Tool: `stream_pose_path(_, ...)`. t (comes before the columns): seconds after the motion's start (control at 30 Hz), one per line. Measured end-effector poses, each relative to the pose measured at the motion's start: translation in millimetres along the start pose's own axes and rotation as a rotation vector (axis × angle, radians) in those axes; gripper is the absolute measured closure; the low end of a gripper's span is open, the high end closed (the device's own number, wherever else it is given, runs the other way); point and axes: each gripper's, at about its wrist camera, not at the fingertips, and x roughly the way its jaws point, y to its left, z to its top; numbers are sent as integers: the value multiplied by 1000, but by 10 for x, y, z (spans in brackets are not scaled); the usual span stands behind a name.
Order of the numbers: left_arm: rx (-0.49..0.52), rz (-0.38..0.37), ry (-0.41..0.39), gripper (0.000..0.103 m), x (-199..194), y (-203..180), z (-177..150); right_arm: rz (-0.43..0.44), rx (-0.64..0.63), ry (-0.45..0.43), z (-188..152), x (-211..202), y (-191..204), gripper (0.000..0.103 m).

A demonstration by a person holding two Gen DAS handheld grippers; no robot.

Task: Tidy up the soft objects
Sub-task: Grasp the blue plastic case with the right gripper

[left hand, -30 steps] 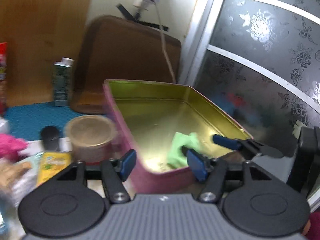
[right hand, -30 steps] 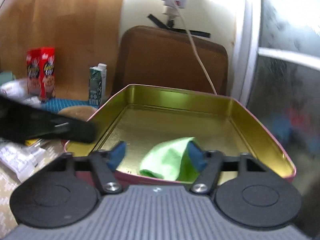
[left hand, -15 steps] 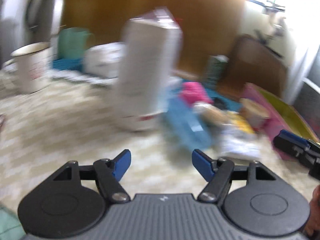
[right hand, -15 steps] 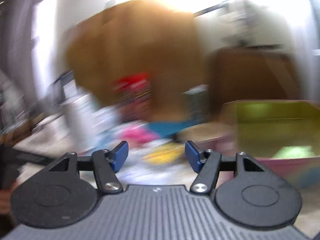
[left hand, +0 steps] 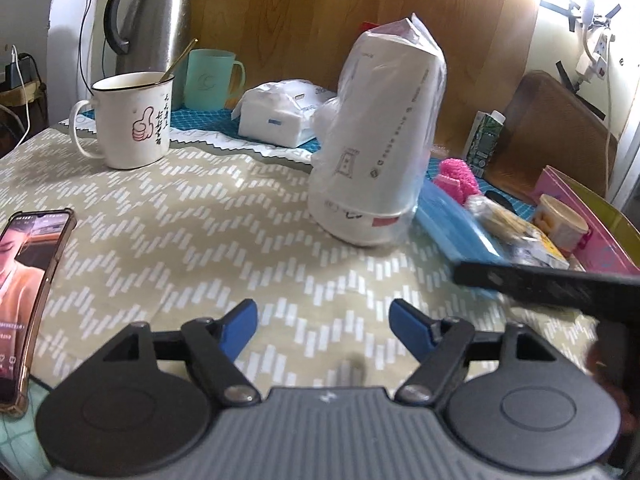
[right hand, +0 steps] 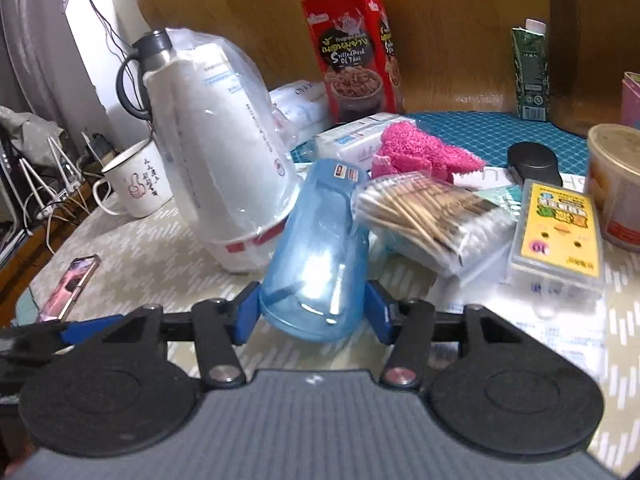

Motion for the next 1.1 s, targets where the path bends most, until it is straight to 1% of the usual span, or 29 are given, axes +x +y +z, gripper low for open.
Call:
stream_pose_path(0.1,7,-7,-2,17,10,-16,-9,-3,-98,-4,-142,-294,38,45)
stream_pose_path(0.17,22,-10,1,15,23,-72,-21,34,-196,4,-308,-528,45,45)
stream_pose_path(0.2,36,-9,4,12,39,-119,-25,54,-250,12,-411,-661,28,45)
stream_pose_path(0.23,46,-8,6,9,48,-161,-32,56,-298,20,-511,-789,2,46)
stream_pose_path(0.27,60,-4,6,7,62,-214,-42,47,-339,33,-596,-886,-19,46)
stream_pose_path(0.33,93,8,9,6,92,-318,-63,1,-392,39,-770,-1094,-89,45)
stream_pose_path(0.4,127,33,15,5,121,-422,-82,-74,-387,14,-870,-1254,-172,43)
stream_pose_path(0.47,151,54,21,4,145,-496,-93,-107,-350,-11,-895,-1351,-244,42)
stream_pose_path(0.53,162,77,27,4,162,-531,-87,-100,-318,-35,-913,-1377,-305,40)
stream_pose_path(0.57,166,86,28,4,164,-536,-80,-94,-309,-44,-924,-1383,-302,36)
stream_pose_path(0.6,169,98,30,4,160,-549,-80,-86,-305,-51,-936,-1381,-297,35)
stream_pose_path(0.67,166,101,32,4,145,-547,-68,-71,-309,-56,-954,-1328,-244,34)
stream_pose_path(0.73,146,60,37,4,102,-536,-50,-58,-315,-59,-962,-1299,-228,34)
stream_pose_path(0.8,113,-18,42,3,42,-519,-27,-44,-320,-57,-956,-1264,-240,33)
stream_pose_path(0.83,101,-49,39,3,20,-516,-20,-42,-322,-56,-955,-1255,-240,32)
stream_pose_path(0.87,88,-95,40,2,3,-513,-8,-40,-325,-56,-953,-1260,-252,29)
stream_pose_path(0.97,56,-208,66,1,26,-554,13,-34,-335,-66,-926,-1251,-249,29)
stream_pose_path(1.03,62,-231,84,1,70,-648,6,-28,-337,-73,-904,-1217,-253,28)
stream_pose_path(1.1,73,-249,119,4,185,-742,-19,-30,-330,-63,-886,-1143,-256,28)
